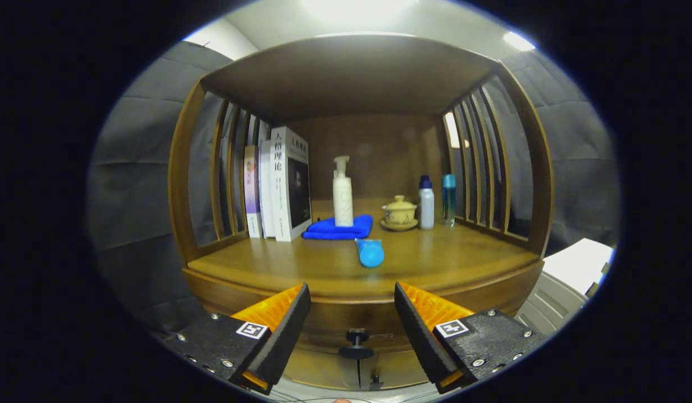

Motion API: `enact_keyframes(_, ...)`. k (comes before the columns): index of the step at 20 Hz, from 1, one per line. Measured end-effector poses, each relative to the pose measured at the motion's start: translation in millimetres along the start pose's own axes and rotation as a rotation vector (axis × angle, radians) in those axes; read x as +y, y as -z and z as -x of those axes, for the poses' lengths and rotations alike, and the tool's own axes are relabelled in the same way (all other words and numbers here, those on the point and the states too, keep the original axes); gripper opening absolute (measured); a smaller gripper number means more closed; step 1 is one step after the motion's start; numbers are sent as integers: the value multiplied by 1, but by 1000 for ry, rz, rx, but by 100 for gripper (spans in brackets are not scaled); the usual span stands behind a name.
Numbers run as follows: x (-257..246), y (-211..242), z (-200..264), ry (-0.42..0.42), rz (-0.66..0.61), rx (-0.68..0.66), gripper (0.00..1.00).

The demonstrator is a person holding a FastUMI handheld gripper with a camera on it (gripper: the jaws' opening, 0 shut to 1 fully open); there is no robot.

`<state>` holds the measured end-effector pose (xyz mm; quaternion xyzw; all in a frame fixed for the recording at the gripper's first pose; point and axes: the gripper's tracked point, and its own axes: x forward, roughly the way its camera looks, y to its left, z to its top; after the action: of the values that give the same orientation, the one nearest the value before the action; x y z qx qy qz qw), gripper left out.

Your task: Pull open the drawer, take out the items inside it, and place them on the countertop above the cabinet.

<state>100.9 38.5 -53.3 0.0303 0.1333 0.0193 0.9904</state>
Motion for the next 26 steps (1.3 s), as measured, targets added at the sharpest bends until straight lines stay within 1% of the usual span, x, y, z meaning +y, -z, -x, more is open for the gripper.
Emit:
enact_keyframes(3,3,-47,19,-48,20,-31,93)
enact_keyframes(6,5,-86,42,-65,53,-36,93)
enact_keyframes(9,1,-111,63,-46,66,-40,93)
enact_keyframes(12,-14,-132,82,5,31,-86,93)
enact_keyframes(16,-34,-145,101,57,-2,-136,93)
enact_keyframes(19,-37,-153,113,70,4,-162,93)
enact_keyframes(26,-22,-153,121,13,12,-159,93)
